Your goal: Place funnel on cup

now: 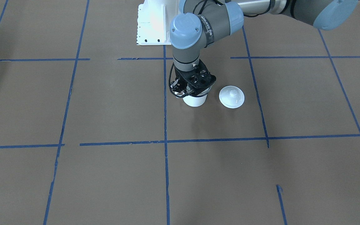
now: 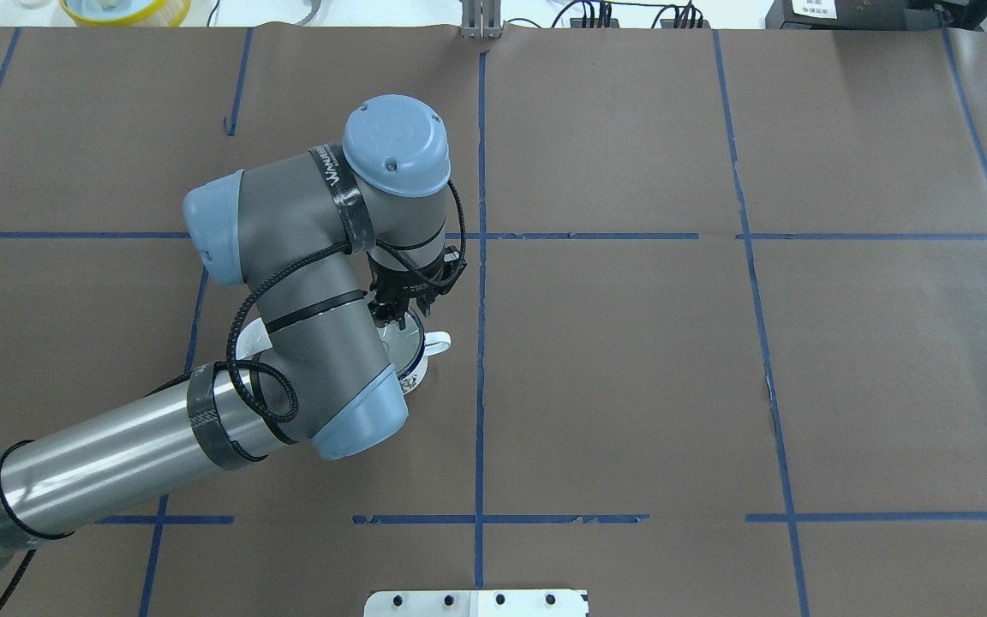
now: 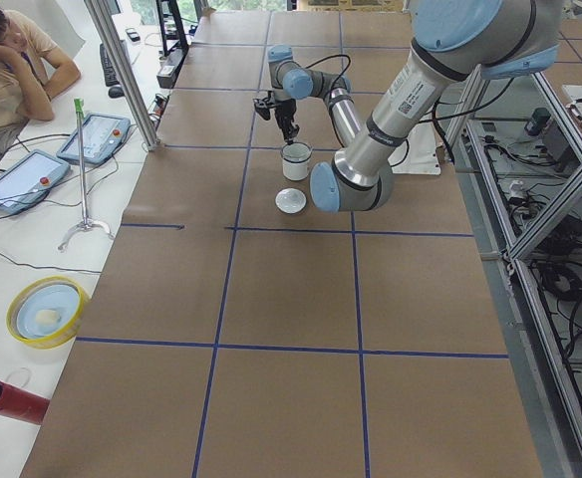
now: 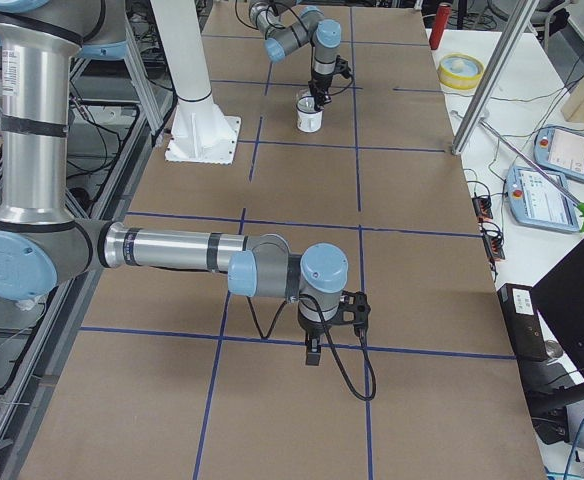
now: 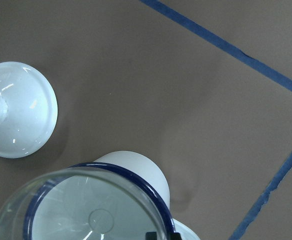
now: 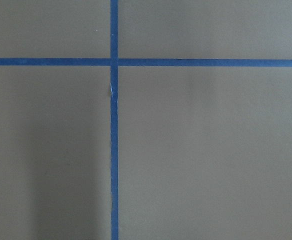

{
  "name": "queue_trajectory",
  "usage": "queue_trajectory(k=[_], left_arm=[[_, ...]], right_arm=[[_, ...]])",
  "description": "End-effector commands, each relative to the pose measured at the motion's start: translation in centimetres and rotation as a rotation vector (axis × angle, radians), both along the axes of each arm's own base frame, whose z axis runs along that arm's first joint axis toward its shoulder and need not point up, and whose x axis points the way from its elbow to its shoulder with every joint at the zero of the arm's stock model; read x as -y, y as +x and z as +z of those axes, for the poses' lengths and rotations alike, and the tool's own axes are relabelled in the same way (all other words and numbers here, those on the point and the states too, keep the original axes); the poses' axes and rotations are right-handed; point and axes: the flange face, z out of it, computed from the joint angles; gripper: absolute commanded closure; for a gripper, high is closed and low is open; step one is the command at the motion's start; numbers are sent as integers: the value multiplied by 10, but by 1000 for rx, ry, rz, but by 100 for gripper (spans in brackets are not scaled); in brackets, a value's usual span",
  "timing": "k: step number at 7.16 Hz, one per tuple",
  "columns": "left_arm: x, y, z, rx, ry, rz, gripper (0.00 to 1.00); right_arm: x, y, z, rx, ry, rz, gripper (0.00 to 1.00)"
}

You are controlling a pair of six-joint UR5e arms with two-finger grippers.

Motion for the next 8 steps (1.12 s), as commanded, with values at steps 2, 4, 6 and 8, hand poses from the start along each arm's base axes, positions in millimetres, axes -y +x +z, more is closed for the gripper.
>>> queue_trajectory(k=[2, 4, 6, 8], left_arm=[[-13, -86, -21, -116, 215, 75, 0], [40, -215, 1, -105, 465, 139, 0], [84, -345, 115, -69, 606, 345, 0], [101, -490, 238, -26, 666, 428, 0]], right_arm=[[0, 0, 0, 0, 0, 0, 0], [0, 0, 0, 0, 0, 0, 0], [0, 0, 0, 0, 0, 0, 0], [0, 0, 0, 0, 0, 0, 0]])
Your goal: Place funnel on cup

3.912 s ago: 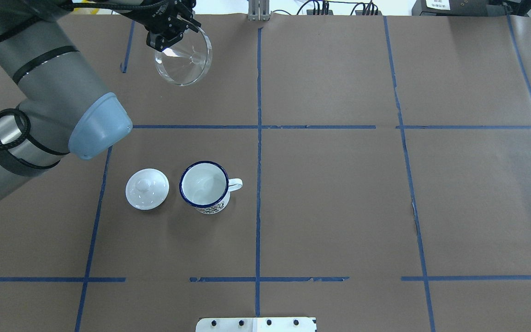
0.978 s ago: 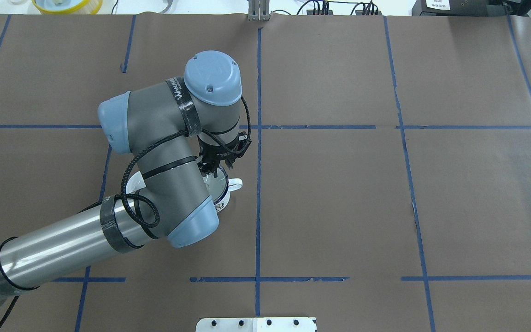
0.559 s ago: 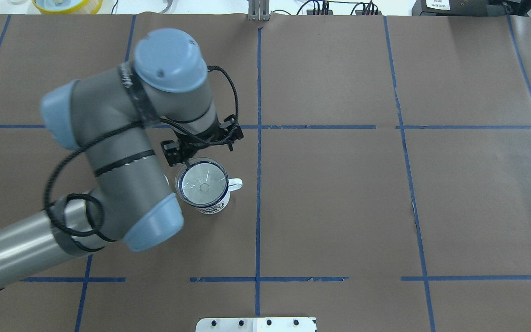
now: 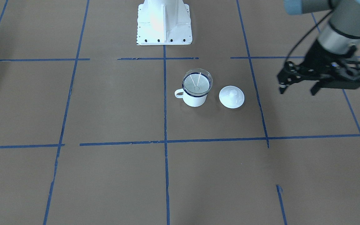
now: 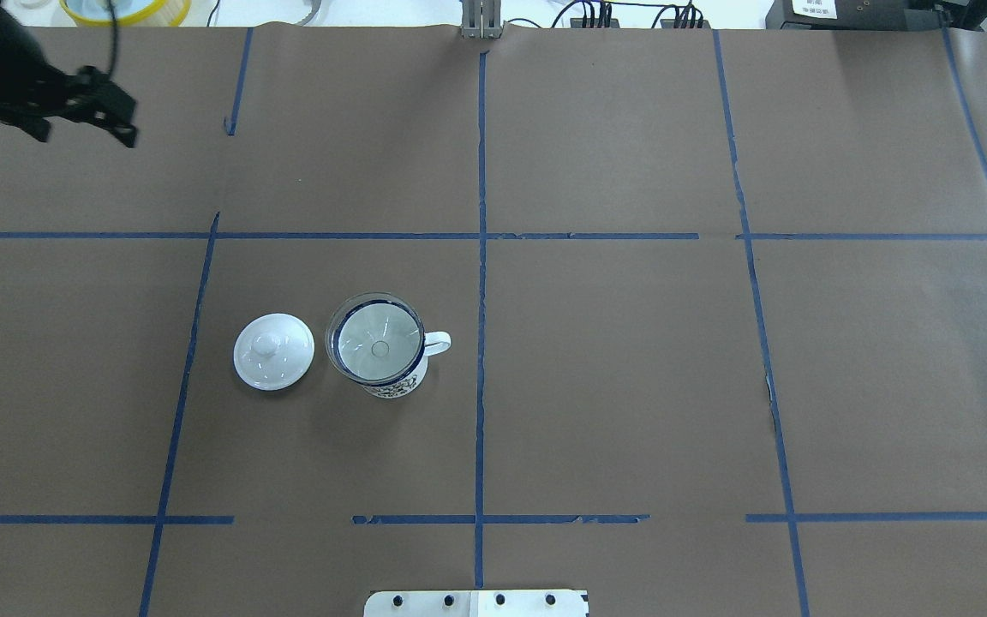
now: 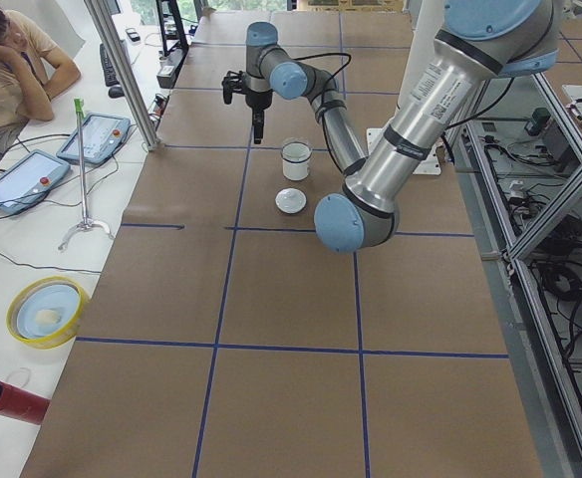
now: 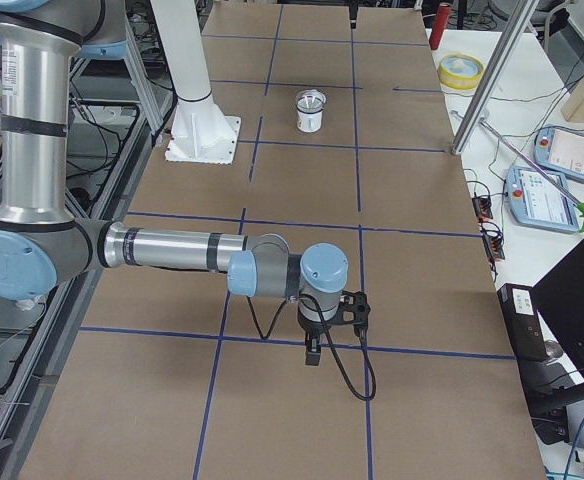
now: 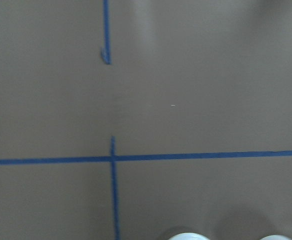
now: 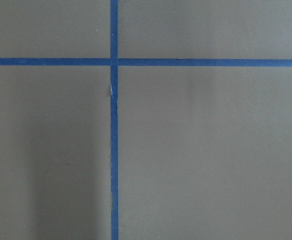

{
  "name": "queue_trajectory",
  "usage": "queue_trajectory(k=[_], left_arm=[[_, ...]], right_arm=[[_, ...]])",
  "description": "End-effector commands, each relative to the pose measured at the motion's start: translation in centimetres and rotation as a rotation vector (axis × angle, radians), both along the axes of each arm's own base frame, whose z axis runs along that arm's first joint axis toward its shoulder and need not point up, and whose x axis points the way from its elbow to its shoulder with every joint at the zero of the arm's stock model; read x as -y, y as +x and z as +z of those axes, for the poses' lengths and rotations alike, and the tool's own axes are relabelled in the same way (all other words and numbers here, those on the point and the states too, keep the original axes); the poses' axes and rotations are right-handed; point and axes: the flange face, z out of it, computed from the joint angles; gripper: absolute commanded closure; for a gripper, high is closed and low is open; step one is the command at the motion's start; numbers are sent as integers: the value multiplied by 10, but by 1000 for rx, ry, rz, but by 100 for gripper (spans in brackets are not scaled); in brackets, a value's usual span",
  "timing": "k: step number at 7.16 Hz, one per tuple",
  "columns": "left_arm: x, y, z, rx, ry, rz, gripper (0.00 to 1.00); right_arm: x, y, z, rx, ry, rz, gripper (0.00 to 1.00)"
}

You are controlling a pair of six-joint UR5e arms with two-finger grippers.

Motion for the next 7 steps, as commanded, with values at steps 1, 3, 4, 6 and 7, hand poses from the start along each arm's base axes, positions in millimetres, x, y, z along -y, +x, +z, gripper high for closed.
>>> queue_trajectory(k=[1, 3, 4, 6, 7], left_arm=[[-5, -146, 131, 68, 57, 67, 0], [-34, -219, 250, 70, -46, 81, 0], [-68, -219, 303, 59, -151, 82, 0], [-107, -213, 347, -33, -247, 81, 0], [-109, -214, 347, -38, -255, 74, 0]], right_arm=[[0, 0, 0, 0, 1, 0, 0], [0, 0, 0, 0, 1, 0, 0], [0, 0, 0, 0, 1, 0, 0], [0, 0, 0, 0, -1, 0, 0], [0, 0, 0, 0, 1, 0, 0]])
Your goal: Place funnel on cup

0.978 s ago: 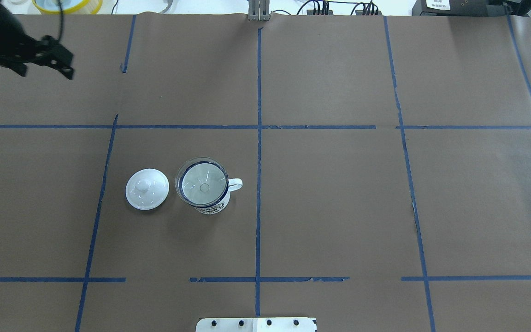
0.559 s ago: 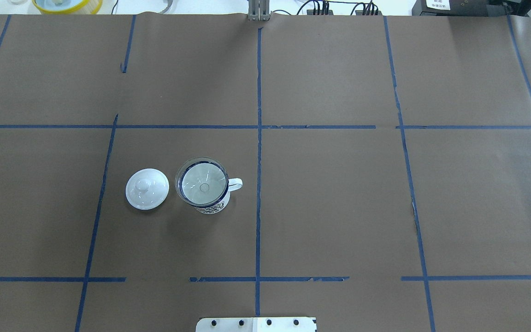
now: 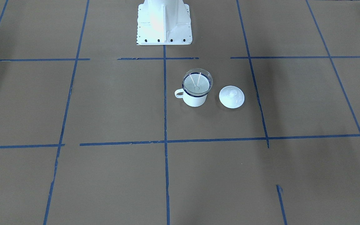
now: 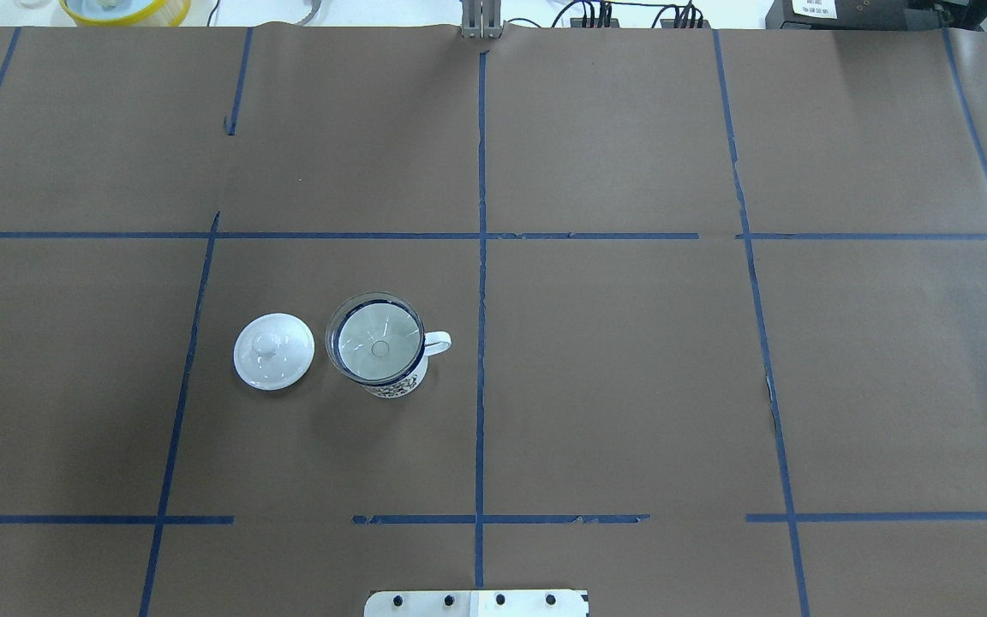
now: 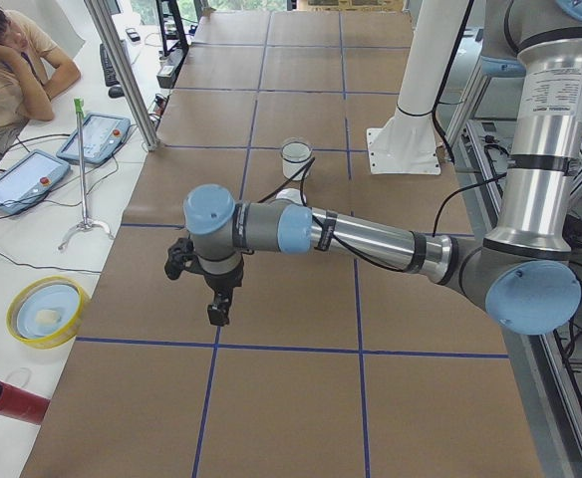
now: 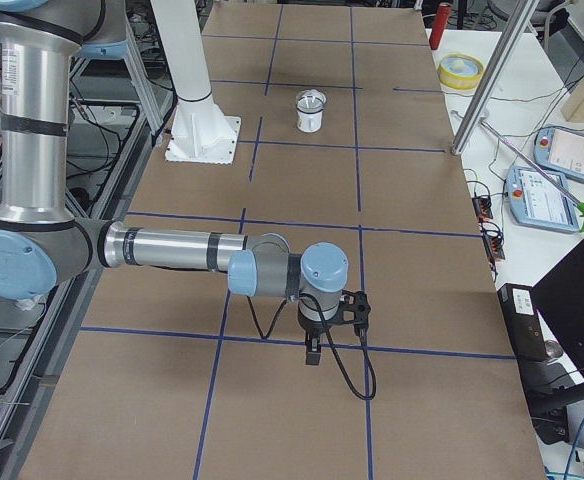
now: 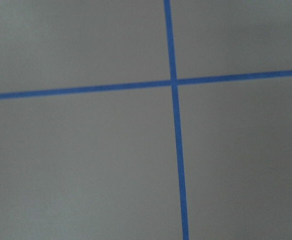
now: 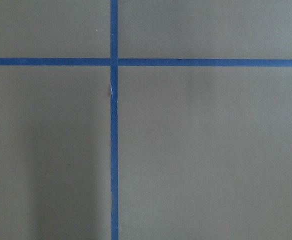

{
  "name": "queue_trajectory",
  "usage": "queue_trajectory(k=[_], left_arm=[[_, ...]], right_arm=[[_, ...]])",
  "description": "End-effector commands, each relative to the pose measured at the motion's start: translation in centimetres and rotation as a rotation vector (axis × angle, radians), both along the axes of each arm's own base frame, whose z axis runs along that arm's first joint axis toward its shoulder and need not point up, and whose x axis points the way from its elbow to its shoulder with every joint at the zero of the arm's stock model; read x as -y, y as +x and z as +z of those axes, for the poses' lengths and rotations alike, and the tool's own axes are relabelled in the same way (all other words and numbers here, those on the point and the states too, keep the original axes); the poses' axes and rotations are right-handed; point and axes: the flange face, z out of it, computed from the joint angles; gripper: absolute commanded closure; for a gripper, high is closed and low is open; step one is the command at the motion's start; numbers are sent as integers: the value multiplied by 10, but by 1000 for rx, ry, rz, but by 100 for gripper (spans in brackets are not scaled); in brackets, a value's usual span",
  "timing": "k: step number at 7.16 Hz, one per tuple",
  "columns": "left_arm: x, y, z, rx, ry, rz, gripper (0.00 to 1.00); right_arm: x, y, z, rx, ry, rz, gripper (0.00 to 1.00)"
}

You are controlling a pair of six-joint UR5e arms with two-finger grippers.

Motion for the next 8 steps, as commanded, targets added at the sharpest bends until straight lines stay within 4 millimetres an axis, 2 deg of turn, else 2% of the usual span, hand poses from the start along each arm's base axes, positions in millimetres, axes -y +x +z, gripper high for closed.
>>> queue_trajectory(k=[1, 2, 5, 6, 8], left_arm=[[-9, 0, 8, -22, -25, -10, 0], [-2, 1, 0, -12, -11, -6, 0], [-1, 2, 3, -13, -12, -2, 0], [5, 1, -10, -14, 23, 2, 0], [11, 2, -16, -12, 45, 0, 0]], right_arm=[[0, 0, 0, 0, 0, 0, 0], [0, 0, 0, 0, 0, 0, 0], [0, 0, 0, 0, 0, 0, 0], [0, 0, 0, 0, 0, 0, 0], [0, 0, 0, 0, 0, 0, 0]])
